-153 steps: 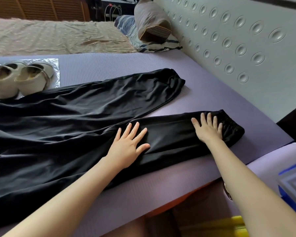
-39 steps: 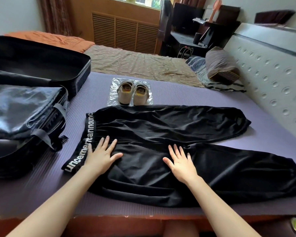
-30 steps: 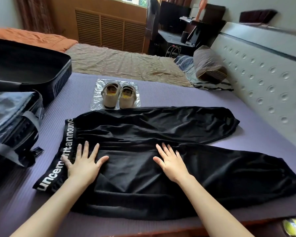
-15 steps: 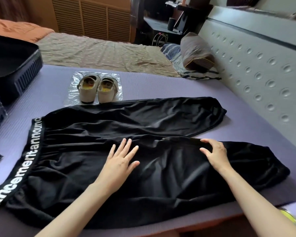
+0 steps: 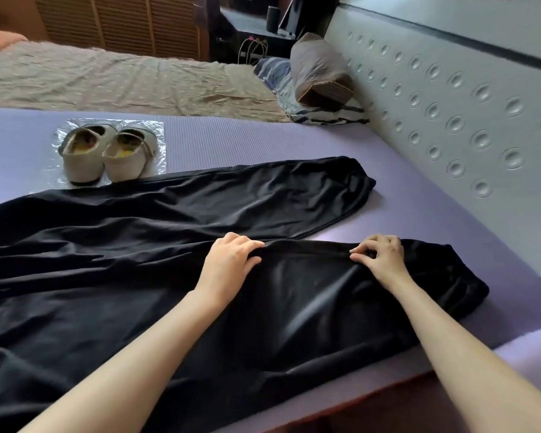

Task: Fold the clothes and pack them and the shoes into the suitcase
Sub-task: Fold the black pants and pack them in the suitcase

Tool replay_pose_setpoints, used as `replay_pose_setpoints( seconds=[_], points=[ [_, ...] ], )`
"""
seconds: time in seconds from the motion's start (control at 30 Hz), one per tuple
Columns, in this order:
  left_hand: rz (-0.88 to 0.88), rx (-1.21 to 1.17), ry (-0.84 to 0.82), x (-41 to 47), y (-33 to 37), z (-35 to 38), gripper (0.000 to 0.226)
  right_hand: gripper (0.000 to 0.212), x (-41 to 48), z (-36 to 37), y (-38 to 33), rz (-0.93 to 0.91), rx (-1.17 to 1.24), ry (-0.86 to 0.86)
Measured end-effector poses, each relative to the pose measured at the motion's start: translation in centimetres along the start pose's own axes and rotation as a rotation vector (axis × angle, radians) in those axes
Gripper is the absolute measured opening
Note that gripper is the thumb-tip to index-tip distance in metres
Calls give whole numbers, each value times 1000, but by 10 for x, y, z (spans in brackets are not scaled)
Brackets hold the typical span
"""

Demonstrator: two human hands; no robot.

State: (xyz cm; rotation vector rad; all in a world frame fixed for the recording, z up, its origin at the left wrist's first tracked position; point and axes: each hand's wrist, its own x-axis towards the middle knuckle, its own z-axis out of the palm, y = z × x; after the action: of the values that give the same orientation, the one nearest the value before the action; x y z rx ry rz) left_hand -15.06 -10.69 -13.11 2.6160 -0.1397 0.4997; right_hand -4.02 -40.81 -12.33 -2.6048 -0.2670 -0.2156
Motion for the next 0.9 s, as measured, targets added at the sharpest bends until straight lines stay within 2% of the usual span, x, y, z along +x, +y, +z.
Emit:
replay_pose_setpoints(
  seconds=[0.07, 0.17, 0.27, 0.33, 0.6, 0.73, 0.83, 0.9],
  points=[
    [-50, 7, -26, 6, 0, 5, 29, 5, 3, 2, 6, -46, -14, 53],
    [-98, -48, 19, 11, -1, 9, 14, 5, 7, -5, 11, -37, 58, 113],
    [-166, -76, 31, 15, 2, 10, 10, 1, 5, -14, 18, -65, 146, -68],
    [-217, -110, 39, 17, 3, 11, 10, 9, 2, -13, 24, -99, 123, -165],
    [-294, -302, 98, 13, 8, 3, 8, 7, 8, -9, 24, -150, -3, -20],
    [-328, -329, 149, 19, 10, 1, 8, 9, 24, -26, 18, -2, 162, -29],
    [-333, -232, 134, 25, 11, 4, 10, 7, 44, -38, 19, 16, -28, -118],
    [-285, -119, 106, 28, 10, 12, 11, 16, 50, -39, 17, 46, -146, -182]
  ],
)
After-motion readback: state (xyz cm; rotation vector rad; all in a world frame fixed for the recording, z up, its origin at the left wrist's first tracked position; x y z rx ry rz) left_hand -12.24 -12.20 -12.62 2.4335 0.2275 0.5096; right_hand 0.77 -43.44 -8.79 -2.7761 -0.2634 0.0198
